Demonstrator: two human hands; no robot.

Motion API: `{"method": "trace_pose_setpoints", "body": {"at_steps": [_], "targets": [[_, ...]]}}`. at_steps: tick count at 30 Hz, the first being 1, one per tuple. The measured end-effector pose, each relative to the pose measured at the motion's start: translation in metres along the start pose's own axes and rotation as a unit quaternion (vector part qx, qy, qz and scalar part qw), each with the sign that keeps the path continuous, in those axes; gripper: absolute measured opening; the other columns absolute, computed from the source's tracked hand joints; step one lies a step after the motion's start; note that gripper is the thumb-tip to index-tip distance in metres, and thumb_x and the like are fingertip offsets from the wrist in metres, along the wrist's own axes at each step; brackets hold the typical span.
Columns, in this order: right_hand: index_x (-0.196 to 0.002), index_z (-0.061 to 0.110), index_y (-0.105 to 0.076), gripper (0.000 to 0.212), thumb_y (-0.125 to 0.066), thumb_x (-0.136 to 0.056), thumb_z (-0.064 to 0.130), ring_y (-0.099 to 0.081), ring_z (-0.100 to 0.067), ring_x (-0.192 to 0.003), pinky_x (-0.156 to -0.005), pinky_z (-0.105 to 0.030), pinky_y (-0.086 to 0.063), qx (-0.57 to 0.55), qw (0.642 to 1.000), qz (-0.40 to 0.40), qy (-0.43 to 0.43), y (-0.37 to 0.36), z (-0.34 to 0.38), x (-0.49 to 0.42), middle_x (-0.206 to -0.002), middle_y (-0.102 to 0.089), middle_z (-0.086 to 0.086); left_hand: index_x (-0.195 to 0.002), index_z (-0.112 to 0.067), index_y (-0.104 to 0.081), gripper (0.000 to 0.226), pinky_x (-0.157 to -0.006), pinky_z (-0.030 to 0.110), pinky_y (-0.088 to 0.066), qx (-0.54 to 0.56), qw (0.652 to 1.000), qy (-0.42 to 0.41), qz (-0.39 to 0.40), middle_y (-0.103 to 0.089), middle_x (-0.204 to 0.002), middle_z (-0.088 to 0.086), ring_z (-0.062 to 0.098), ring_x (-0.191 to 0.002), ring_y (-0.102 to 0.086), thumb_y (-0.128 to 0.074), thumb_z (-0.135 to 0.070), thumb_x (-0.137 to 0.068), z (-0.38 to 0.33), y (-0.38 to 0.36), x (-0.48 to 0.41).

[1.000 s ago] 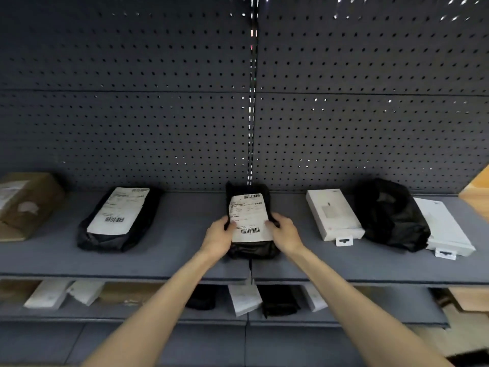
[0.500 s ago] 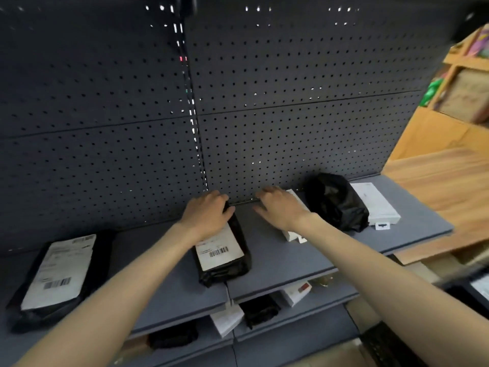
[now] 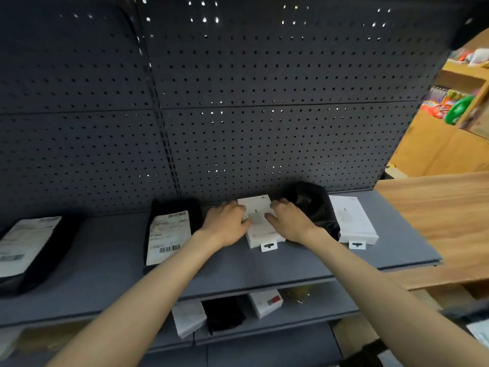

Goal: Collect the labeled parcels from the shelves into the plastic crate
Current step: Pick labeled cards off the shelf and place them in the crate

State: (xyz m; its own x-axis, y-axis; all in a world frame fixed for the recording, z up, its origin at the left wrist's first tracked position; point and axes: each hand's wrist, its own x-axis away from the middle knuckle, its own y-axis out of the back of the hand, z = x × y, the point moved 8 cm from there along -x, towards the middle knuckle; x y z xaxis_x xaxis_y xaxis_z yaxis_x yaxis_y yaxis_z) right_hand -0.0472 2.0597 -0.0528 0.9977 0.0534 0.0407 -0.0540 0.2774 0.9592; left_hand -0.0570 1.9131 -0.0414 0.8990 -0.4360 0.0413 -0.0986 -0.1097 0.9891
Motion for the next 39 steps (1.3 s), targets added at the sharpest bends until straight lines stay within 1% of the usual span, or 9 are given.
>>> {"method": "trace_pose_setpoints", "body": {"at_steps": [6,12,17,21,26,29,33,36,39], "targets": [[-0.125,0.001,-0.050,0.039,-0.044,-0.103,0.033,-0.055,-0.037,-0.113,-0.093,-0.041,-0.047,-0.077,0.994,0.058,-0.056,-0.037,-0.020,-0.002,-0.126,-0.054,-0.021,-0.148,-0.020,-0.046,0.051,-0.101,0.042,-0.042,0.039,0.996,0.045,0.061,-0.049,-0.145,0.010,0.031,-0.132,-0.048,-0.040,-0.046,-0.104,-0.008,-0.035,0.002],[-0.132,-0.001,-0.043,0.043,-0.046,-0.102,0.030,-0.058,-0.034,-0.113,-0.087,-0.037,-0.049,-0.158,0.978,0.078,-0.108,-0.051,-0.029,-0.003,-0.128,-0.055,-0.019,-0.144,-0.014,-0.046,0.046,-0.098,0.042,-0.047,0.142,0.982,0.089,0.088,-0.052,-0.133,0.014,0.032,-0.122,-0.053,-0.042,-0.038,-0.105,-0.007,-0.060,0.004],[-0.105,0.003,-0.057,0.024,-0.049,-0.099,0.025,-0.060,-0.027,-0.089,-0.069,-0.030,-0.044,-0.258,0.956,0.042,-0.133,-0.055,-0.034,0.005,-0.104,-0.062,-0.014,-0.137,-0.008,-0.050,0.041,-0.100,0.038,-0.045,0.232,0.962,0.118,0.078,-0.045,-0.128,0.016,0.032,-0.116,-0.053,-0.038,-0.034,-0.108,-0.012,-0.068,0.013],[-0.090,0.003,-0.062,0.022,-0.051,-0.098,0.021,-0.059,-0.020,-0.075,-0.054,-0.024,-0.039,-0.300,0.945,0.018,-0.128,-0.063,-0.037,0.026,-0.086,-0.063,-0.007,-0.125,-0.008,-0.053,0.037,-0.101,0.039,-0.046,0.260,0.953,0.132,0.081,-0.042,-0.122,0.011,0.027,-0.106,-0.054,-0.036,-0.036,-0.108,-0.012,-0.081,0.028],[-0.115,0.009,-0.060,0.020,-0.054,-0.098,0.020,-0.059,-0.012,-0.087,-0.059,-0.010,-0.039,-0.357,0.928,-0.001,-0.104,-0.059,-0.034,0.038,-0.104,-0.065,-0.002,-0.126,-0.012,-0.057,0.039,-0.096,0.037,-0.050,0.296,0.945,0.137,0.041,-0.043,-0.120,0.010,0.026,-0.100,-0.059,-0.038,-0.040,-0.107,-0.009,-0.078,0.031],[-0.127,0.013,-0.053,0.029,-0.052,-0.100,0.023,-0.059,-0.016,-0.097,-0.073,-0.020,-0.042,-0.397,0.914,-0.018,-0.086,-0.050,-0.028,0.039,-0.110,-0.065,-0.005,-0.129,-0.018,-0.061,0.046,-0.097,0.040,-0.051,0.332,0.931,0.147,0.029,-0.051,-0.121,0.009,0.026,-0.104,-0.062,-0.039,-0.050,-0.104,-0.004,-0.078,0.032],[-0.126,0.014,-0.054,0.026,-0.050,-0.101,0.021,-0.060,-0.012,-0.091,-0.070,-0.015,-0.042,-0.434,0.898,-0.056,-0.047,-0.034,-0.017,0.040,-0.105,-0.066,-0.004,-0.102,-0.013,-0.073,0.057,-0.082,0.036,-0.057,0.408,0.898,0.165,-0.009,-0.071,-0.104,0.006,0.018,-0.091,-0.069,-0.039,-0.059,-0.102,0.001,-0.071,0.037],[-0.132,0.013,-0.050,0.034,-0.055,-0.100,0.021,-0.061,-0.011,-0.100,-0.078,-0.015,-0.044,-0.433,0.899,-0.064,-0.024,-0.033,-0.001,0.038,-0.113,-0.066,-0.003,-0.125,-0.021,-0.068,0.048,-0.075,0.014,-0.048,0.456,0.877,0.151,-0.020,-0.067,-0.113,-0.005,0.005,-0.095,-0.062,-0.038,-0.053,-0.105,-0.005,-0.064,0.038],[-0.123,0.013,-0.059,0.026,-0.058,-0.099,0.022,-0.063,-0.013,-0.102,-0.083,-0.017,-0.048,-0.426,0.903,-0.057,-0.006,-0.037,0.013,0.035,-0.111,-0.066,-0.002,-0.136,-0.020,-0.062,0.050,-0.094,0.026,-0.050,0.477,0.866,0.144,-0.037,-0.067,-0.125,-0.003,0.012,-0.113,-0.062,-0.037,-0.051,-0.106,-0.003,-0.065,0.040]]}}
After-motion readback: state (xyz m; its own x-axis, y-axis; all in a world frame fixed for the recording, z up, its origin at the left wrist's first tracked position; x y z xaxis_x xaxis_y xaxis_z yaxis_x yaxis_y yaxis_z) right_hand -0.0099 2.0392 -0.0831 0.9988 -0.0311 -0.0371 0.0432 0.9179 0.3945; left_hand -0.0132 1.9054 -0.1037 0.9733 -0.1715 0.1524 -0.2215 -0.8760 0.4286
